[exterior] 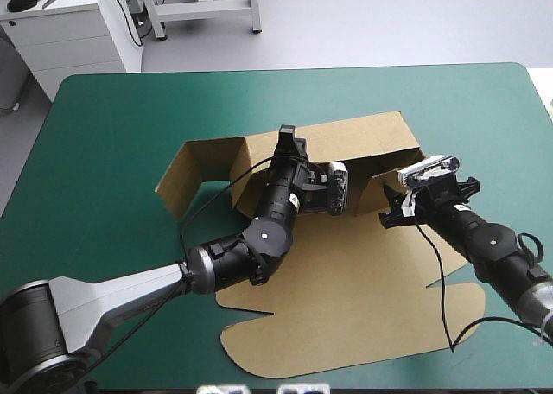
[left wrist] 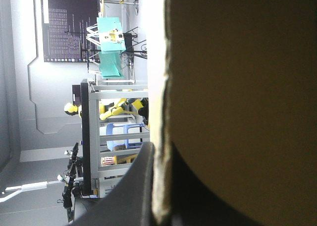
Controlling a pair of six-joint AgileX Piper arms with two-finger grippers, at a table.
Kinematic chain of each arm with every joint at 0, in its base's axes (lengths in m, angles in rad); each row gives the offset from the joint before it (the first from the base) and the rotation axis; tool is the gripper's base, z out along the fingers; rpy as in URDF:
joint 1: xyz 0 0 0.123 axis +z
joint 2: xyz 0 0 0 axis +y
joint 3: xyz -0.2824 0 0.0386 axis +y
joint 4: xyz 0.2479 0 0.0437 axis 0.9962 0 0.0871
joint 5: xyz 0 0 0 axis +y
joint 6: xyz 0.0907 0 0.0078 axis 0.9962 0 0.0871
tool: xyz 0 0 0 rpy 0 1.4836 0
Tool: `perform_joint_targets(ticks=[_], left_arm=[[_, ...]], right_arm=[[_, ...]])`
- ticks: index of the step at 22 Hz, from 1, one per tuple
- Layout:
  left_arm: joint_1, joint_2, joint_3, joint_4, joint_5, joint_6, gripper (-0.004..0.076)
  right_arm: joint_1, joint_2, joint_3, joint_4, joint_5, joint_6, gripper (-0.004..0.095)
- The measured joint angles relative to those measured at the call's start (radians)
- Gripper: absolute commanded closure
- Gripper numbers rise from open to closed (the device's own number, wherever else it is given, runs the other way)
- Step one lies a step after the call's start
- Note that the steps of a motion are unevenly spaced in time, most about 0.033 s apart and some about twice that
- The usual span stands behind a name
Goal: Fold the box
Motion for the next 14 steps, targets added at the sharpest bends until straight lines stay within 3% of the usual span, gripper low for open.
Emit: perform_joint_targets(ticks=[14], left_arm=[[0.001, 0.005, 0.000, 0.009, 0.001, 0.003, 0.0732]], right_arm=[[0.000, 0.189, -0.164, 0.028, 0.005, -0.010, 0.0234]])
